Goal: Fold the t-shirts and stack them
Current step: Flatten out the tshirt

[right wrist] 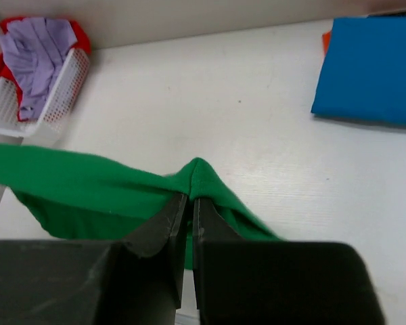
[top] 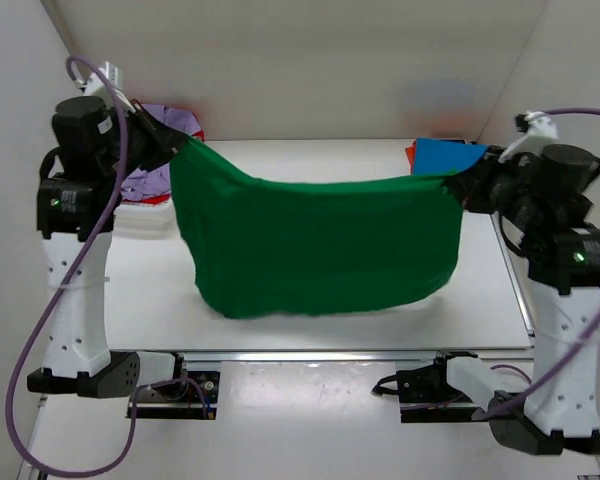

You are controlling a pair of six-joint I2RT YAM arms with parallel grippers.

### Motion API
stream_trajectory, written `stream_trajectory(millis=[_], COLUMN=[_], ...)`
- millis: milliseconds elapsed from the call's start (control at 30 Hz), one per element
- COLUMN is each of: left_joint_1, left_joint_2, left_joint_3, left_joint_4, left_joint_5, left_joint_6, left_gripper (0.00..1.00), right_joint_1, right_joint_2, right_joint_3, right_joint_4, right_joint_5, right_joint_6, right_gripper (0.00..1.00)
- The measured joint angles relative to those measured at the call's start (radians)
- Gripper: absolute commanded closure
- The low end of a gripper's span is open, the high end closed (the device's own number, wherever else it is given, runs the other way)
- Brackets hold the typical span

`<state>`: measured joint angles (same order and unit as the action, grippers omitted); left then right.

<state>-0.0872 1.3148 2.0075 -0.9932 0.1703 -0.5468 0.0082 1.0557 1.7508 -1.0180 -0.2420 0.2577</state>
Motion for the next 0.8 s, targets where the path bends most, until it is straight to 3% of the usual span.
stream_trajectory(millis=[133, 267, 333, 500, 567, 633, 800], left_joint_1=[0.001, -0.004, -0.013, 0.0, 0.025, 0.045, 0.012], left_joint_2=[0.048, 0.22, 0.341, 0.528, 0.461, 0.348, -0.037], left_joint_3=[-0.159, -0.176, -0.064, 0.345, 0.343, 0.281, -0.076], left_joint_4=[0.08, 0.118, 0.092, 0.122, 0.186, 0.236, 0.413], left_joint_5=[0.006, -0.028, -0.074, -0.102, -0.108, -0.122, -0.107], left_joint_6=[0.011, 0.029, 0.043, 0.049, 0.047, 0.047, 0.048], left_gripper=[1.0, 1.0, 1.0, 1.0, 1.0, 1.0, 1.0], right_joint_1=[0.031, 0.044, 0.048, 0.062, 0.052, 0.018, -0.077], right_joint_2=[0.1, 0.32, 0.438, 0.629, 0.616, 0.563, 0.379], right_joint_3=[-0.143, -0.174, -0.1, 0.308, 0.414, 0.418, 0.114], right_joint_4=[0.082, 0.152, 0.13, 0.117, 0.17, 0.212, 0.328], right_joint_5=[0.0, 0.005, 0.01, 0.042, 0.018, -0.011, -0.074], right_joint_6=[-0.008, -0.025, -0.029, -0.037, -0.033, -0.024, -0.021], right_gripper=[1.0, 1.0, 1.0, 1.0, 1.0, 1.0, 1.0])
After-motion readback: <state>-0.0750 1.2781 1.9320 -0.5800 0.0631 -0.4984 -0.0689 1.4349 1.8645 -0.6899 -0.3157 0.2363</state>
